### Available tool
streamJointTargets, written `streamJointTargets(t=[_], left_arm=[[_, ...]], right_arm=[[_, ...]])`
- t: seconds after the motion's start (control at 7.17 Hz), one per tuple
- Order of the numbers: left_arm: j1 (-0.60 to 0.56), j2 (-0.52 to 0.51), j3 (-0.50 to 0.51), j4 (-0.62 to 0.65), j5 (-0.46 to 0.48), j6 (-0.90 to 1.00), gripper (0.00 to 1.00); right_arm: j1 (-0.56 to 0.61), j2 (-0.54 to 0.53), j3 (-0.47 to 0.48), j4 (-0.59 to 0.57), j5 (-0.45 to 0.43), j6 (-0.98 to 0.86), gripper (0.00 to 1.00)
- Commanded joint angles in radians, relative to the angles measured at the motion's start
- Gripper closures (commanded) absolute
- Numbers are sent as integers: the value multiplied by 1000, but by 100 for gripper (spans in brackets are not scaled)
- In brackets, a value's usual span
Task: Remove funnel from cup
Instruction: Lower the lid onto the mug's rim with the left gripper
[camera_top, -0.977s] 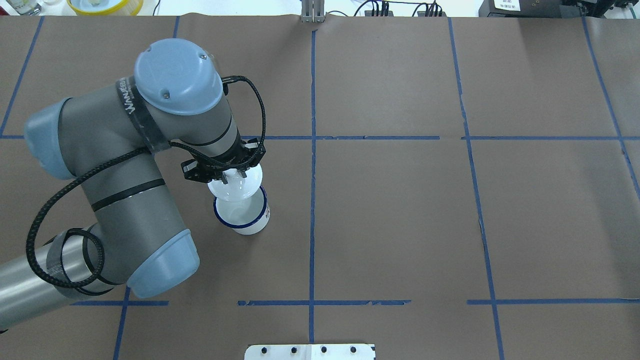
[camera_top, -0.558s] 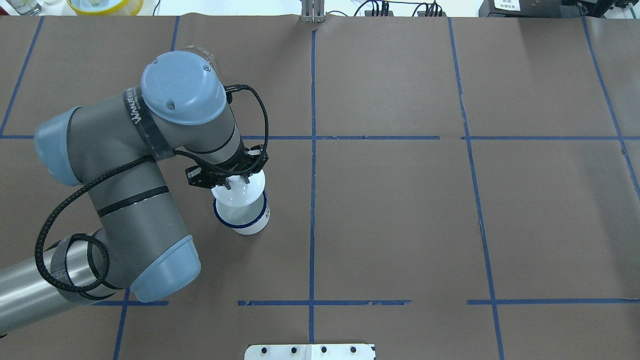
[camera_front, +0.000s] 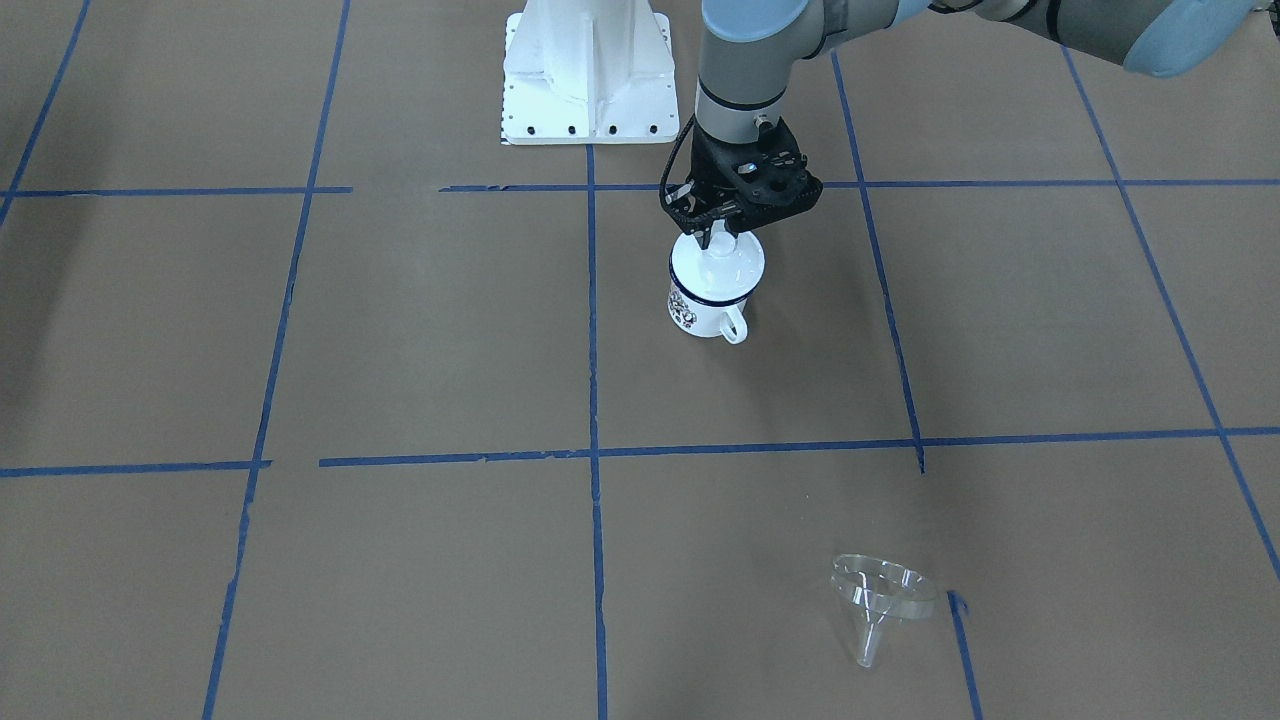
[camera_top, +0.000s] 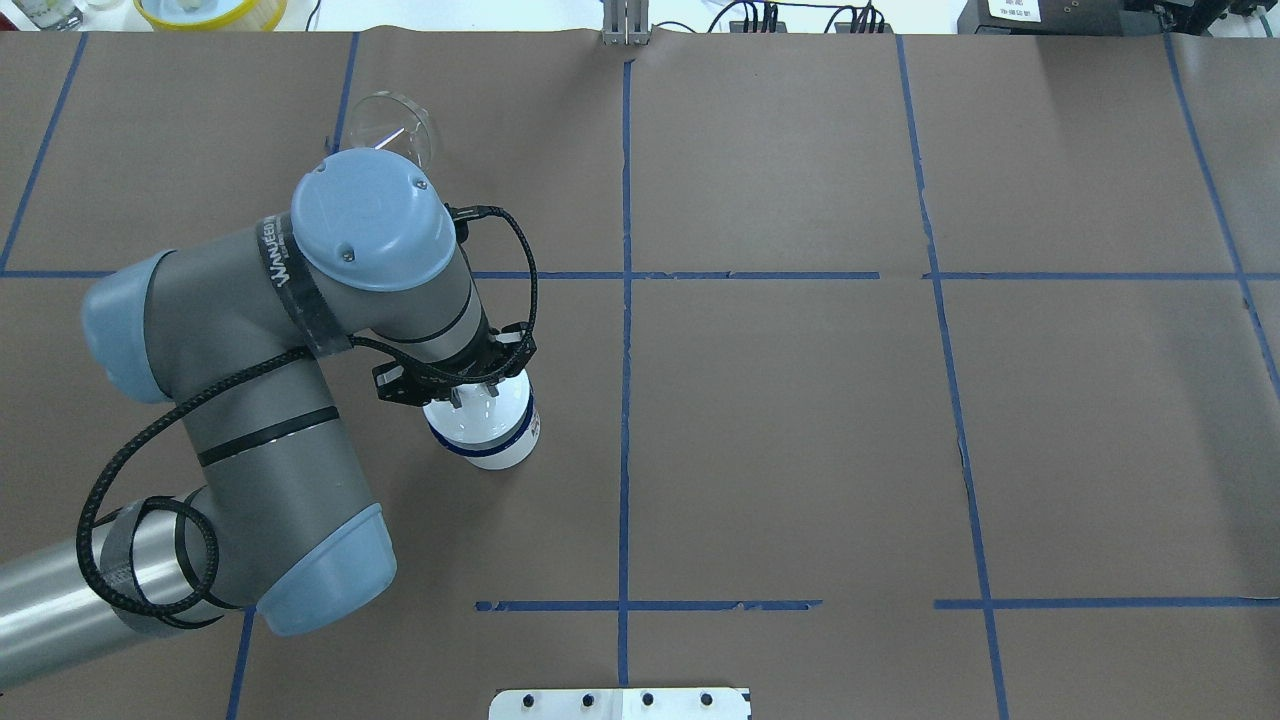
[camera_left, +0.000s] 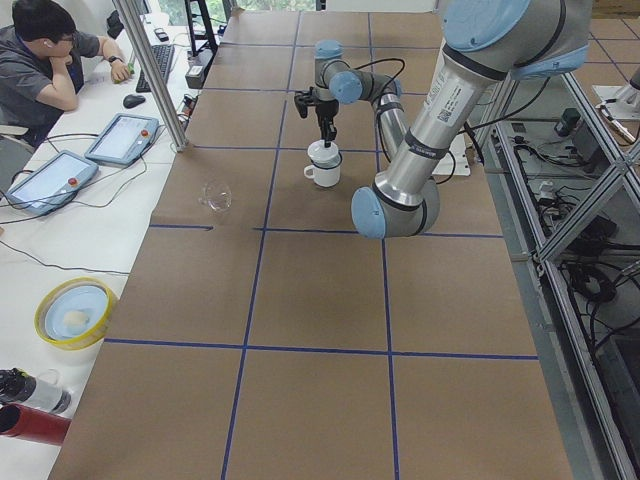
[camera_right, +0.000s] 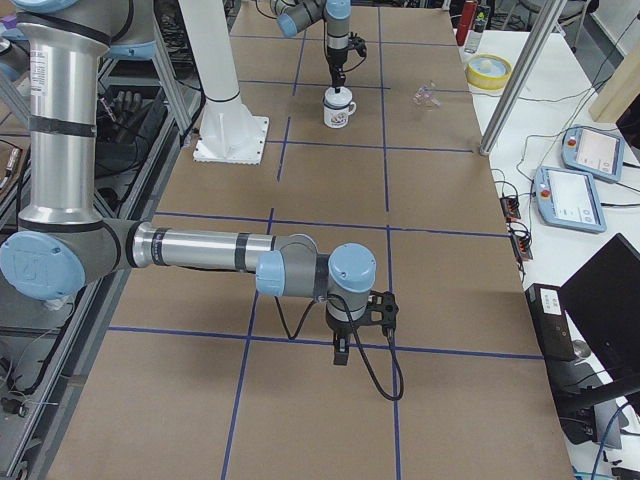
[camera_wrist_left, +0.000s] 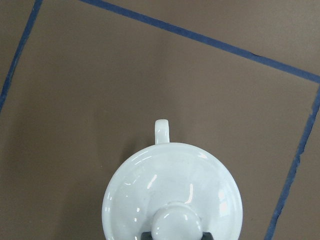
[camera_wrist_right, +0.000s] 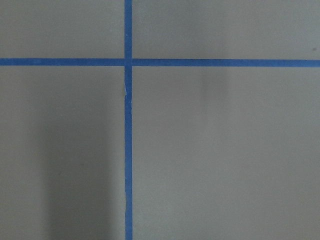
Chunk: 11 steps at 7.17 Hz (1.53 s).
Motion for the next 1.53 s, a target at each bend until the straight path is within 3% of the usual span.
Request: streamJointTargets(t=[0.0,0.84,0.98,1.4], left_arm=[[5,6,1,-7,0,0,100],[5,7,13,-18,0,0,100],[7,7,15,-18,0,1,95],[5,7,15,-24,0,1,52]], right_arm=[[0,0,0,0,0,0,0],[0,0,-2,0,0,0,0],[0,0,0,0,0,0,0],[0,0,0,0,0,0,0]])
